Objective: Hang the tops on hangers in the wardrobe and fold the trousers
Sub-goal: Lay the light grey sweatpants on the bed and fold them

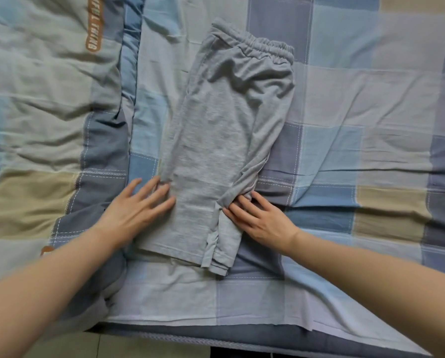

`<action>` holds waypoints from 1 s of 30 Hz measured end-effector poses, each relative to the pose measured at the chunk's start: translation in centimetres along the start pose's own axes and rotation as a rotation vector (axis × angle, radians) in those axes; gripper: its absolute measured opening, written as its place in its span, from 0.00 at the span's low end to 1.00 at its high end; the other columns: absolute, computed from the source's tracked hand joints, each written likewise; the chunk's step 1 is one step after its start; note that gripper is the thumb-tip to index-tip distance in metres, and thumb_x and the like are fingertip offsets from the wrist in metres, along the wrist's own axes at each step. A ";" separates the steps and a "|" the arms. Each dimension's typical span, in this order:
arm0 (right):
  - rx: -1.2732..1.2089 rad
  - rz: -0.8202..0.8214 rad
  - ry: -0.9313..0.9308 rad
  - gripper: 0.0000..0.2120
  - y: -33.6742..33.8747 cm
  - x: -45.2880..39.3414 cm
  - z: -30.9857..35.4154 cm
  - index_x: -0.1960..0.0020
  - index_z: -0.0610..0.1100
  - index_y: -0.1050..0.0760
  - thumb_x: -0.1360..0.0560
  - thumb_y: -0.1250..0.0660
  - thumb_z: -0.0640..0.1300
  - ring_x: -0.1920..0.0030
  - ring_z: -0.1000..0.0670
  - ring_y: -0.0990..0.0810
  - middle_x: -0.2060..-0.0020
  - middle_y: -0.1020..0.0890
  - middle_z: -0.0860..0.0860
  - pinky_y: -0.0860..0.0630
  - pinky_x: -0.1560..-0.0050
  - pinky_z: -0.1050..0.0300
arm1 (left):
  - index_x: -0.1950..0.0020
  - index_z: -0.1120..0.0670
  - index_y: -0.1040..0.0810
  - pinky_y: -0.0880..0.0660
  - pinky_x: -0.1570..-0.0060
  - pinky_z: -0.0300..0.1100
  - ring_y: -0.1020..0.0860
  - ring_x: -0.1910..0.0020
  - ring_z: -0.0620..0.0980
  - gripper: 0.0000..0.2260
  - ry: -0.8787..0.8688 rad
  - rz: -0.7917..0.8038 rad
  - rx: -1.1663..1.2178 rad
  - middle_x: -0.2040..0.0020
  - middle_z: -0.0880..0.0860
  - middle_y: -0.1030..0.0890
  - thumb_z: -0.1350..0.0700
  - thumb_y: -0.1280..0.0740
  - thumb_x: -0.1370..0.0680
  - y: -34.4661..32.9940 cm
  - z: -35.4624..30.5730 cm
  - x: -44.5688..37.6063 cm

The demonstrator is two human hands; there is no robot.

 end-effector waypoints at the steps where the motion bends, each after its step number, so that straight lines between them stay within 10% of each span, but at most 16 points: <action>1: -0.005 -0.017 -0.027 0.21 -0.3 -0.3 0.2 0.29 0.41 0.30 0.21 0.44 0.38 0.38 0.43 0.23 0.38 0.22 0.47 0.28 0.37 0.41 | 0.34 0.55 0.27 0.25 0.44 0.61 0.23 0.38 0.64 0.23 -0.037 0.024 -0.030 0.37 0.61 0.21 0.64 0.39 0.30 -0.5 0.8 -0.3; 5: -0.136 -0.119 -0.196 0.18 -0.2 -1.7 0.4 0.34 0.44 0.25 0.23 0.40 0.38 0.42 0.43 0.22 0.41 0.20 0.48 0.27 0.39 0.43 | 0.33 0.54 0.23 0.28 0.40 0.63 0.26 0.34 0.65 0.31 -0.095 0.108 -0.086 0.32 0.59 0.25 0.65 0.26 0.36 -0.5 2.8 -2.3; 10: -0.434 -0.138 -0.331 0.16 0.7 -1.5 -0.6 0.39 0.48 0.21 0.24 0.39 0.42 0.43 0.44 0.23 0.43 0.20 0.47 0.27 0.41 0.51 | 0.40 0.56 0.18 0.26 0.40 0.60 0.23 0.38 0.64 0.20 -0.125 -0.077 -0.017 0.37 0.57 0.20 0.62 0.45 0.24 0.0 2.9 -3.2; 17: -0.827 0.129 -0.418 0.15 2.2 4.7 -2.7 0.39 0.43 0.23 0.25 0.37 0.38 0.38 0.46 0.26 0.40 0.25 0.46 0.29 0.38 0.56 | 0.43 0.57 0.16 0.22 0.46 0.57 0.19 0.43 0.62 0.16 -0.141 -0.248 0.233 0.41 0.55 0.18 0.60 0.42 0.23 0.7 -2.6 -1.9; 23: -0.429 0.185 -0.252 0.13 3.9 10.5 -2.1 0.48 0.44 0.22 0.32 0.26 0.40 0.44 0.42 0.22 0.44 0.22 0.45 0.21 0.55 0.50 | 0.41 0.56 0.17 0.21 0.46 0.54 0.19 0.42 0.59 0.21 -0.132 -0.126 0.288 0.40 0.54 0.18 0.56 0.49 0.18 0.0 -8.9 0.0; 30: -0.137 0.116 0.036 0.23 3.7 9.7 -2.0 0.32 0.48 0.28 0.24 0.46 0.40 0.33 0.43 0.27 0.34 0.25 0.47 0.26 0.38 0.47 | 0.36 0.57 0.21 0.26 0.39 0.59 0.21 0.40 0.61 0.21 -0.101 -0.029 0.105 0.38 0.58 0.20 0.63 0.41 0.27 -1.1 -10.3 -0.6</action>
Point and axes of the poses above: each hand's wrist, its own x-axis away from the middle knuckle, its own y-axis out of the back of the hand, z = x × y, the point moved 3 cm from there along -x, towards the middle knuckle
